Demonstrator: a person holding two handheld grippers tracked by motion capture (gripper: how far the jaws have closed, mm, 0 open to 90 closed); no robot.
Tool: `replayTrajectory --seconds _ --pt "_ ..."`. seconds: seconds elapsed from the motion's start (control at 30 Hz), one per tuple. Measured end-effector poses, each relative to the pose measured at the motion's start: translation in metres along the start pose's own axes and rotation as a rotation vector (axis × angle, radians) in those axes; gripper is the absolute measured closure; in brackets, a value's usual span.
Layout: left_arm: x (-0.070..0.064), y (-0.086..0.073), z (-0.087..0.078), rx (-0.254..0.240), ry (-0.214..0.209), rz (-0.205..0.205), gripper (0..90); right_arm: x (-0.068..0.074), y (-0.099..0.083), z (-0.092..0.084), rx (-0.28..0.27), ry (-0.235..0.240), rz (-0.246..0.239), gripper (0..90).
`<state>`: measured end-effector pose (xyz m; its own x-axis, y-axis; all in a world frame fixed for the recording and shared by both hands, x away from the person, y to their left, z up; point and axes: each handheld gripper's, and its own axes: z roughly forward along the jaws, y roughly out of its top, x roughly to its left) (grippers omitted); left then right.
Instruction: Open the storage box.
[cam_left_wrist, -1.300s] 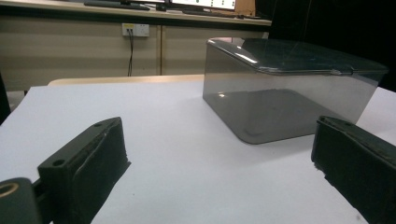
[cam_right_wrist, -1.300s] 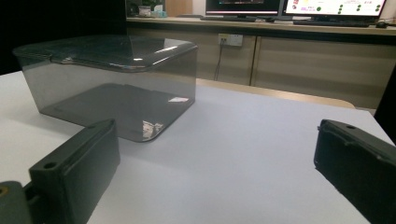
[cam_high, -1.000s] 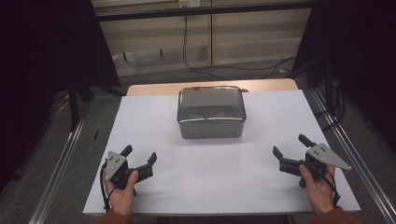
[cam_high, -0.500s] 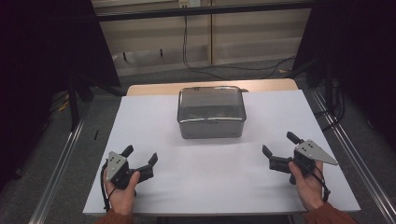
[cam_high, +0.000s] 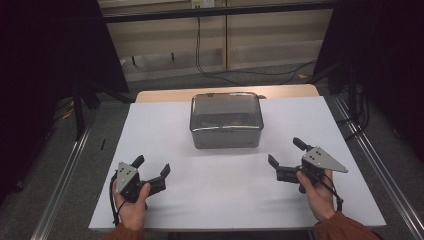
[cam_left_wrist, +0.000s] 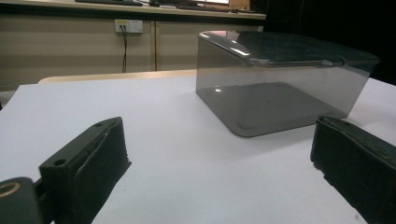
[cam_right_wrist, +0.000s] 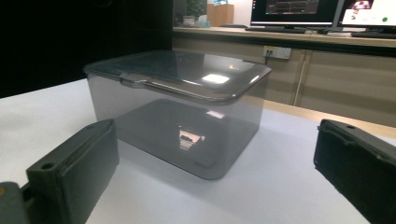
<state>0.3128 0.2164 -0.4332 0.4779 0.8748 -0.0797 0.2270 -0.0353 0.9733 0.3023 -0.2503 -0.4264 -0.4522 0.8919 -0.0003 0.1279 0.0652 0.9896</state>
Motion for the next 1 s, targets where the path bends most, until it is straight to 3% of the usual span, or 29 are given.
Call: replayTrajectory --seconds 0.2,0.57,0.77,1.0 --pt "0.001 0.000 0.001 0.002 0.003 -0.002 3.6 0.006 0.002 0.012 0.001 0.010 0.005 0.0" --pt "0.003 -0.001 0.004 0.017 0.002 -0.011 3.6 0.019 0.016 0.034 -0.006 0.029 -0.033 0.3" --pt "0.002 -0.001 0.005 0.024 -0.001 -0.001 3.6 0.028 0.018 0.049 -0.015 0.064 -0.029 0.0" --pt "0.002 -0.001 0.004 0.019 -0.012 -0.004 3.7 0.041 0.019 0.065 -0.015 0.080 -0.084 0.0"
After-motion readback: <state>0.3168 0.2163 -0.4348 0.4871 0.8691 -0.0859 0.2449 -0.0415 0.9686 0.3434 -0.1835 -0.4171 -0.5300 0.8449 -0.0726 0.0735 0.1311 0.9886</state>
